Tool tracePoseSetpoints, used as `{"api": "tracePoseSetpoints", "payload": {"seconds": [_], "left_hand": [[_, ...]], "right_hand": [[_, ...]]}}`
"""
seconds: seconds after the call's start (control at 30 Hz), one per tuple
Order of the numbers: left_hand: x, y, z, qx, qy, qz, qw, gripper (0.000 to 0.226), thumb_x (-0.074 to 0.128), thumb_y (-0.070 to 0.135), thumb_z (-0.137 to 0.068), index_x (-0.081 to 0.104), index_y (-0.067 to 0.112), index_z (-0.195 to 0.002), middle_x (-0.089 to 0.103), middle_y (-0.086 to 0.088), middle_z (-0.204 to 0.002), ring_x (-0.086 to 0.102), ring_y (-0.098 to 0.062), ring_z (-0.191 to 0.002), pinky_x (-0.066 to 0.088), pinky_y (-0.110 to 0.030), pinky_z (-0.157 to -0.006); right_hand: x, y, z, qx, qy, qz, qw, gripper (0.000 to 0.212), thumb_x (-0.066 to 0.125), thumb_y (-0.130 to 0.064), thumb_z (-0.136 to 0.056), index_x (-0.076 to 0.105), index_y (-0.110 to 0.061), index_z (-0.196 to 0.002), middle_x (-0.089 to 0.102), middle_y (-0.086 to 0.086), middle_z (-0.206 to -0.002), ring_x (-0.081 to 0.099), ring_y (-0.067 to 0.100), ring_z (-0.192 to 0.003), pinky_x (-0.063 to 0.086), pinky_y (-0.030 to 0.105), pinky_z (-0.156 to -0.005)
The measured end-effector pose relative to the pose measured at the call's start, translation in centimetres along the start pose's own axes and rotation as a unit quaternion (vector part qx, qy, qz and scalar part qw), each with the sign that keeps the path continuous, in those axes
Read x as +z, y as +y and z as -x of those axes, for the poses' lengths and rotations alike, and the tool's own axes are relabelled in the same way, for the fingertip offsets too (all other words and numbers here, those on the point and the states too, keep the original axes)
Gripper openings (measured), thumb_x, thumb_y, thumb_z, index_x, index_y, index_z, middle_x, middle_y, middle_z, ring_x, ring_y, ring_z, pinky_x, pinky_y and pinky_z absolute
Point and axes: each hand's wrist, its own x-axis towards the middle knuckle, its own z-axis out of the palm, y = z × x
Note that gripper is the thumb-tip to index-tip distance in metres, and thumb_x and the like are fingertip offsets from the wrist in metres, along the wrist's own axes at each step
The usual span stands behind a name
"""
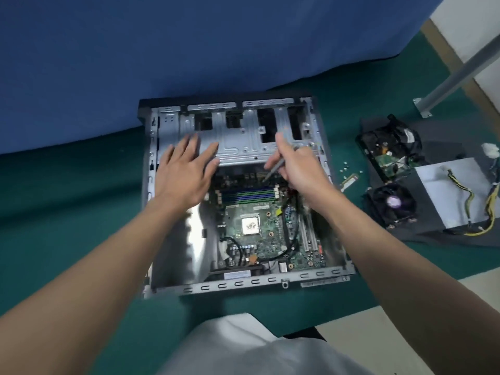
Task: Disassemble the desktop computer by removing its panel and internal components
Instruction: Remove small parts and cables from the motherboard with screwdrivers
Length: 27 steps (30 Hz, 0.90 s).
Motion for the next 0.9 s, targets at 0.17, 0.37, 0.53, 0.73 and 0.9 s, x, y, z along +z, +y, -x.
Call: {"api": "tracePoseSetpoints", "payload": {"seconds": [0.17,0.37,0.53,0.73,0.9], "left_hand": [[-0.1,-3.6,1.1,0.017,0.031,-0.038,0.999,0.054,0.014,0.053,-0.1,0.028,0.038,-0.149,0.022,-0.002,-0.159,0.016,-0.022,-0.146,0.01,-0.042,-0.118],[0.3,-5.8,1.4,0.042,0.053,-0.025,0.997,0.051,0.015,0.053,-0.1,0.031,0.041,-0.148,0.023,0.005,-0.159,0.019,-0.019,-0.146,0.01,-0.043,-0.117],[0.8,-6.2,0.8,0.038,0.066,0.047,0.996,0.045,0.027,0.05,-0.102,0.041,0.04,-0.143,0.026,0.008,-0.158,0.018,-0.016,-0.146,0.009,-0.045,-0.117],[0.9,-6.2,0.6,0.027,0.067,0.11,0.991,0.045,0.031,0.051,-0.101,0.044,0.039,-0.141,0.026,0.01,-0.157,0.015,-0.014,-0.146,0.027,-0.048,-0.11],[1.0,-6.2,0.6,0.028,0.069,0.116,0.99,0.045,0.032,0.052,-0.1,0.045,0.038,-0.141,0.026,0.01,-0.157,0.015,-0.014,-0.146,0.032,-0.05,-0.107]], "right_hand": [[4.2,1.5,-0.4,-0.018,-0.058,0.1,0.993,0.031,0.05,-0.029,-0.096,0.07,-0.016,-0.076,0.058,-0.007,-0.052,0.042,-0.003,-0.036,0.033,0.018,-0.046],[8.8,2.7,-1.8,-0.08,-0.094,0.254,0.959,0.008,0.06,-0.029,-0.092,0.062,-0.025,-0.085,0.066,-0.004,-0.093,0.047,0.013,-0.096,0.031,0.028,-0.08],[10.9,2.8,-2.3,-0.129,-0.106,0.327,0.93,0.01,0.061,-0.026,-0.092,0.066,-0.017,-0.093,0.066,0.002,-0.096,0.041,0.016,-0.098,0.03,0.027,-0.078],[12.1,2.3,-3.0,-0.142,-0.135,0.395,0.898,0.016,0.06,-0.026,-0.092,0.068,-0.012,-0.096,0.069,0.01,-0.098,0.06,0.027,-0.1,0.048,0.036,-0.09],[12.8,1.8,-3.0,-0.133,-0.152,0.435,0.878,0.017,0.058,-0.025,-0.092,0.067,-0.011,-0.094,0.066,0.016,-0.099,0.06,0.033,-0.097,0.05,0.042,-0.087]]}}
